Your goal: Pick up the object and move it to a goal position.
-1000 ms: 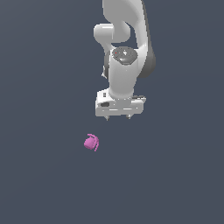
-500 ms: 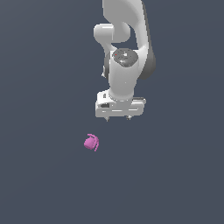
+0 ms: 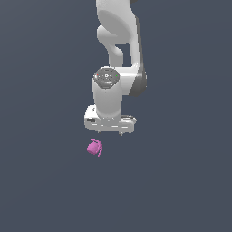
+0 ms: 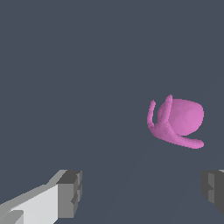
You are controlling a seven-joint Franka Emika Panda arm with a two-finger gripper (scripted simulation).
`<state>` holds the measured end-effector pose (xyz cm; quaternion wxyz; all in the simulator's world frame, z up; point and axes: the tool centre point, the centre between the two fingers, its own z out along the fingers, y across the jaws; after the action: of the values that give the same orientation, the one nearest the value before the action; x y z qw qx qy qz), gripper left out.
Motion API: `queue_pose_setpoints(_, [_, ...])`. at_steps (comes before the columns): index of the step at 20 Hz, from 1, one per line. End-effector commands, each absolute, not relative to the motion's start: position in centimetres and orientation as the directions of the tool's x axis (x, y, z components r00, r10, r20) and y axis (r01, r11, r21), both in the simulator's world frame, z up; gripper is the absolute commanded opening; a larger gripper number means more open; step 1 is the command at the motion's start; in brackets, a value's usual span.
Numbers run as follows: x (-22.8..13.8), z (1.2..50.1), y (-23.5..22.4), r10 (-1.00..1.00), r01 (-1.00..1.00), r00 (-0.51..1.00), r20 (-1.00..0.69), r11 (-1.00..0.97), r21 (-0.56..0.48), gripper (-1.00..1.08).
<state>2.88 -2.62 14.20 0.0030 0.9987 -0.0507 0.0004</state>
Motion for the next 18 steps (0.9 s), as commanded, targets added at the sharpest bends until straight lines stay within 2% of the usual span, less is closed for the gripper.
queue_pose_setpoints(1, [3.7, 12.8, -4.8, -0.169, -0.169, 0.986, 0.0, -0.986, 0.003, 1.0])
queue_pose_setpoints(9, [5.1, 9.7, -9.6, -0.308, -0.308, 0.951, 0.0, -0.951, 0.0, 1.0])
queue_pose_setpoints(18, [5.2, 8.9, -10.5, -0.334, -0.334, 0.943, -0.001, -0.943, 0.001, 1.0])
